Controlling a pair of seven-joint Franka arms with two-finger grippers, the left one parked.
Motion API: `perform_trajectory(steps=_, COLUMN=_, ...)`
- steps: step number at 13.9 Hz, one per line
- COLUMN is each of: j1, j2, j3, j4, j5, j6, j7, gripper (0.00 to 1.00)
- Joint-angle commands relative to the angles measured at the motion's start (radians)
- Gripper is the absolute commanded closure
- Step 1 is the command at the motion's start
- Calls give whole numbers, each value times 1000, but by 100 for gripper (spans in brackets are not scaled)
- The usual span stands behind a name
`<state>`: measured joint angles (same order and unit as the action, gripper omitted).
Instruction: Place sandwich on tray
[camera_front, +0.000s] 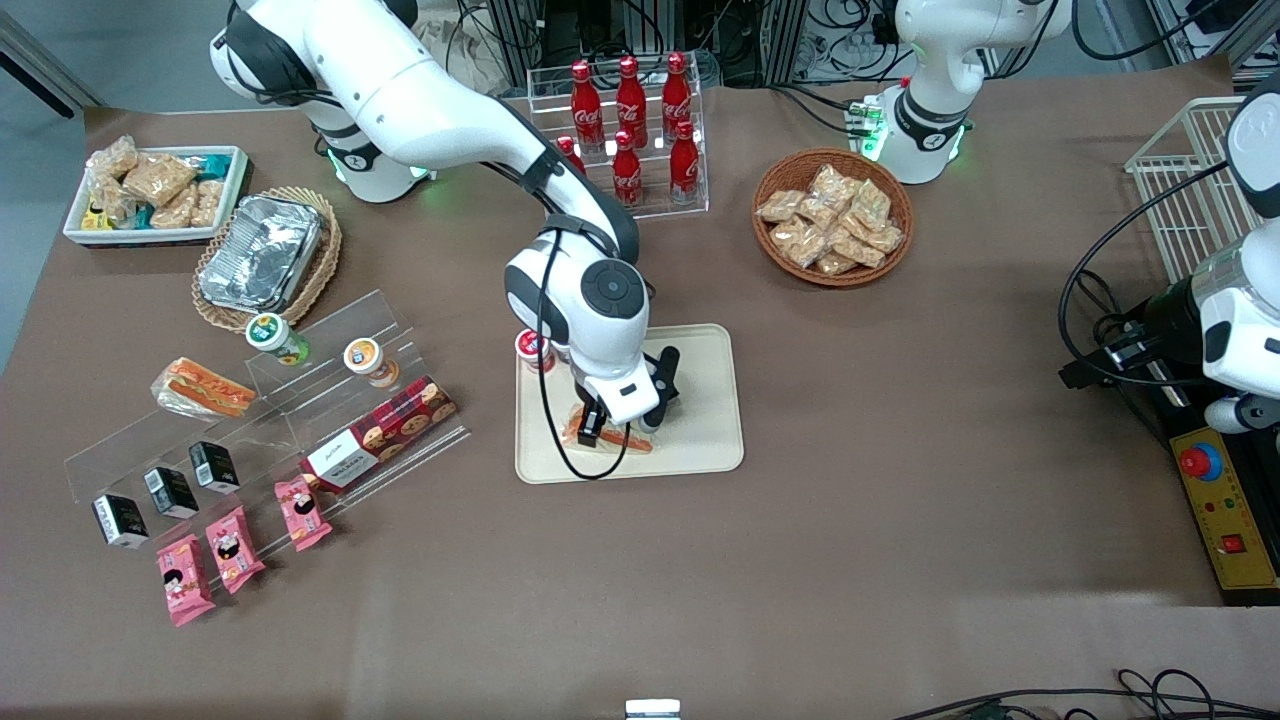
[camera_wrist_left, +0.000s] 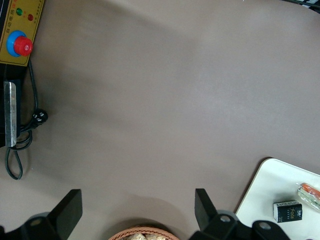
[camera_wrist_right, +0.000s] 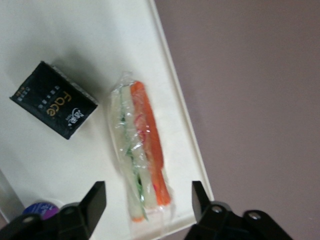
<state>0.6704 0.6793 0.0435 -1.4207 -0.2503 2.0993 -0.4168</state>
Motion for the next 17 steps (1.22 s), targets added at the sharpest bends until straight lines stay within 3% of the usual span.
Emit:
perform_trajectory(steps=1, j1=-67, j2=-98, j3=3, j4=-12, j5=-3, j6=-74, j7=12, gripper=0)
perform_trajectory(steps=11, j1=-301, j2=-303, j3=-2, j4=-14, j5=29, j6=-214, j7=15, gripper=0)
perform_trajectory(steps=15, j1=-431, j2=-371, j3=-20, j4=-12, j5=202, j6=-291, j7=1, gripper=0)
perform_trajectory(steps=17, j1=-498, j2=-409, j3=-28, j4=-11, j5=258, j6=-326, j7=65, gripper=0)
